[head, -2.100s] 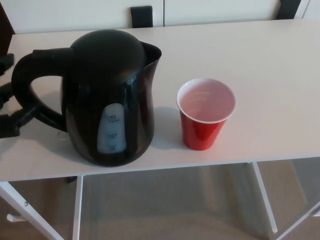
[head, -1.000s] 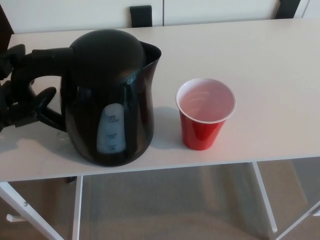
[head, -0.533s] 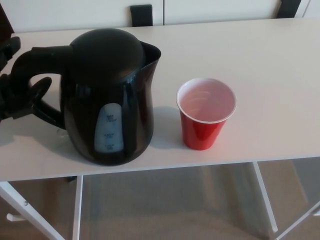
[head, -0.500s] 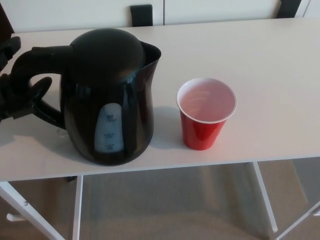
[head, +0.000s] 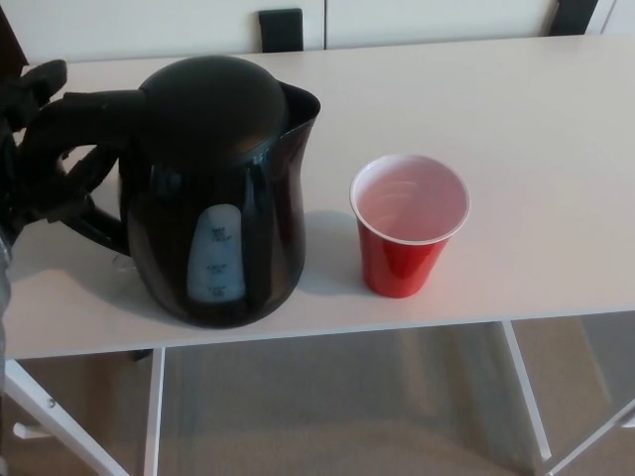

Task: The robot walk towards a table in front and uses its left hand to pick up the pot from the base and pour water to the cup on the right hand side

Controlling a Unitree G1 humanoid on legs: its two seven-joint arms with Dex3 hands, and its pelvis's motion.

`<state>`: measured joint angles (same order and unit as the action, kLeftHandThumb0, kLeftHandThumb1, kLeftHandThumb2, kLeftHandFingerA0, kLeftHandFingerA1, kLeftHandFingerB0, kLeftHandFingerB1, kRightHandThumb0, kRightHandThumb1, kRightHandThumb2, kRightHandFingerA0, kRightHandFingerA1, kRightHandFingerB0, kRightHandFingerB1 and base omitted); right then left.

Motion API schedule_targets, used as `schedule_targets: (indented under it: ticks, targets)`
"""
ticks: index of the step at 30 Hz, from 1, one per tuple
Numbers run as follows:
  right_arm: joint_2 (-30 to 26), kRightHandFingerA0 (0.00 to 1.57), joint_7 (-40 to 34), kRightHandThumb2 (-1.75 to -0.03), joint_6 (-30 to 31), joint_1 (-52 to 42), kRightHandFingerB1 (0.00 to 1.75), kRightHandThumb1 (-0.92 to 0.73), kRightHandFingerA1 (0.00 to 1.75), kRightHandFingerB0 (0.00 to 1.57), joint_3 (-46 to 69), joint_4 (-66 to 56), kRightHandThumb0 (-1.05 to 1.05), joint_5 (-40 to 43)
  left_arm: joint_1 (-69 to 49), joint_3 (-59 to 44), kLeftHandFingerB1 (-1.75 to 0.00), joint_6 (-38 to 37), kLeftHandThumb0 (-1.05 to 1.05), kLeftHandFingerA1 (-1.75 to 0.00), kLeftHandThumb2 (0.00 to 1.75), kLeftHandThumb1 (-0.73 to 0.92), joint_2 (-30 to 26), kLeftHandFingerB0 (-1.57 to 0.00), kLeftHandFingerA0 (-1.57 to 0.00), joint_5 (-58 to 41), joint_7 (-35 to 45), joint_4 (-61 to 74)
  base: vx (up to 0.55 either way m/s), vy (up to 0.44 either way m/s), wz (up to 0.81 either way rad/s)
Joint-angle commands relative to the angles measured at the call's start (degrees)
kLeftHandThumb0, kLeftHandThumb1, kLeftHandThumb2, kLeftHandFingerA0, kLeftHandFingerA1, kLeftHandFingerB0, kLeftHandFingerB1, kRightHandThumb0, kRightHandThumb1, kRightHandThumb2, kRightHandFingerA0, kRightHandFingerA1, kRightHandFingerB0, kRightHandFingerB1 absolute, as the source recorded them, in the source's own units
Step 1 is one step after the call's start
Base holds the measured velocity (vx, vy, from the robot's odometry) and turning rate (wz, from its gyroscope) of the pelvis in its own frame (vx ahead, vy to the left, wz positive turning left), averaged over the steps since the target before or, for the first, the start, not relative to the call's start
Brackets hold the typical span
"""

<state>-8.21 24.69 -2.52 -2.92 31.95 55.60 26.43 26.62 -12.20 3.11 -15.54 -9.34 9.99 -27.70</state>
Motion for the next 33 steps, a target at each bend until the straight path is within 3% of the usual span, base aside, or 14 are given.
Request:
schedule_targets:
  ticks: [1, 3, 4, 5, 6, 9, 16, 19, 23, 25, 29, 30, 31, 33]
  targets:
    - [-0.6, 0.40, -0.2, -0.63, 0.6, 0.5, 0.49, -0.50, 0.70, 0.37, 0.4, 0.1, -0.26, 0.8, 1.4, 2.0, -0.38, 1.9, -0.19, -0.38, 0.58, 0.61, -0.5, -0.51, -0.50, 2.2, -0.6, -0.4, 0.00, 0.000, 0.00]
    - [-0.5, 0.42, -0.3, -0.62, 0.2, 0.8, 0.49, -0.50, 0.71, 0.37, 0.4, 0.7, -0.27, 0.8, 2.1, 2.9, -0.46, 2.3, -0.13, -0.43, 0.61, 0.71, -1.1, -0.72, -0.68, 2.7, 0.0, -0.9, 0.00, 0.000, 0.00]
    - [-0.5, 0.41, -0.5, -0.61, 0.3, 0.9, 0.49, -0.50, 0.69, 0.38, 0.4, 0.5, -0.28, 0.8, 3.3, 3.4, -0.71, 2.0, -0.04, -0.83, 0.72, 0.70, -1.0, -0.95, -0.93, 2.6, 0.7, -2.5, 0.00, 0.000, 0.00]
    - [-0.4, 0.41, -0.6, -0.61, 0.3, 1.1, 0.49, -0.50, 0.69, 0.38, 0.3, 0.4, -0.28, 0.9, 4.1, 3.5, -0.71, 1.8, -0.04, -0.83, 0.72, 0.70, -1.1, -0.95, -0.93, 2.4, 1.0, -3.4, 0.00, 0.000, 0.00]
    - [-0.6, 0.35, 0.7, -0.67, 0.6, 1.6, 0.49, -0.48, 0.73, 0.31, 0.7, 1.1, -0.24, 1.5, 4.9, 3.2, -1.14, 1.1, -0.10, -1.43, 0.89, 0.64, -0.9, -0.89, -0.93, 1.4, 1.8, -4.6, 0.00, 0.000, 0.00]
    - [-1.3, 0.33, 3.6, -0.69, 1.2, 2.8, 0.48, -0.47, 0.72, 0.27, 1.6, 2.7, -0.23, 2.8, 7.1, 2.3, -1.33, 1.4, -0.12, -1.67, 0.88, 0.68, 0.1, -0.77, -0.79, -0.2, 2.4, -6.6, 0.00, 0.000, 0.00]
    - [0.9, 0.34, -1.5, -0.68, 3.9, 0.2, 0.47, -0.48, 0.71, 0.27, 0.2, -7.1, -0.25, 1.9, 8.4, 1.2, -1.42, 2.7, -0.08, -1.74, 0.93, 0.70, 0.4, -0.67, -0.71, -0.4, 1.2, -8.0, 0.00, 0.000, 0.00]
    - [2.2, 0.37, -5.2, -0.68, 6.5, -1.5, 0.47, -0.52, 0.77, 0.28, -0.6, -13.1, -0.23, 1.2, 8.3, 0.6, -1.36, 2.7, -0.11, -1.67, 0.89, 0.69, 0.4, -0.76, -0.87, -0.6, 0.9, -8.6, 0.00, 0.000, 0.00]
    - [2.3, 0.30, -5.9, -0.68, 7.5, -2.4, 0.47, -0.51, 0.71, 0.27, -1.5, -15.6, -0.27, 0.7, 8.7, 0.1, -1.37, 2.8, -0.10, -1.69, 0.96, 0.64, 0.7, -0.74, -0.74, -1.1, 0.6, -8.6, 0.00, 0.000, 0.00]
    - [2.2, 0.23, -5.6, -0.93, 7.9, -2.7, 0.55, -0.38, 0.61, 0.17, -1.6, -16.3, -0.25, 1.0, 8.9, -0.4, -1.36, 3.4, -0.10, -1.69, 0.89, 0.67, 1.0, -0.74, -0.74, -1.5, 0.5, -8.2, 0.00, 0.000, 0.00]
    - [2.5, 0.27, -6.1, -0.92, 8.4, -2.9, 0.57, -0.36, 0.64, 0.21, -1.5, -17.2, -0.24, 1.6, 9.4, -0.8, -1.34, 4.0, -0.11, -1.68, 0.88, 0.66, 1.5, -0.74, -0.73, -1.9, 0.7, -6.9, 0.00, 0.000, 0.00]
    - [2.5, 0.27, -6.2, -0.70, 8.5, -2.9, 0.49, -0.48, 0.67, 0.28, -1.5, -17.3, -0.29, 1.7, 9.6, -0.9, -1.32, 4.2, -0.11, -1.67, 0.87, 0.66, 1.7, -0.74, -0.72, -1.9, 0.6, -6.6, 0.00, 0.000, 0.00]
    - [2.4, 0.23, -6.2, -0.93, 8.5, -2.8, 0.57, -0.36, 0.62, 0.20, -1.6, -17.4, -0.25, 1.6, 9.8, -1.1, -1.32, 4.6, -0.10, -1.66, 0.90, 0.65, 2.0, -0.75, -0.73, -2.2, 0.3, -5.4, 0.00, 0.000, 0.00]
    - [2.3, 0.23, -6.2, -0.93, 8.6, -2.7, 0.56, -0.37, 0.62, 0.19, -1.7, -17.6, -0.25, 1.5, 9.9, -1.1, -1.32, 5.1, -0.10, -1.66, 0.90, 0.65, 2.5, -0.75, -0.73, -2.2, -0.2, -3.5, 0.00, 0.000, 0.00]
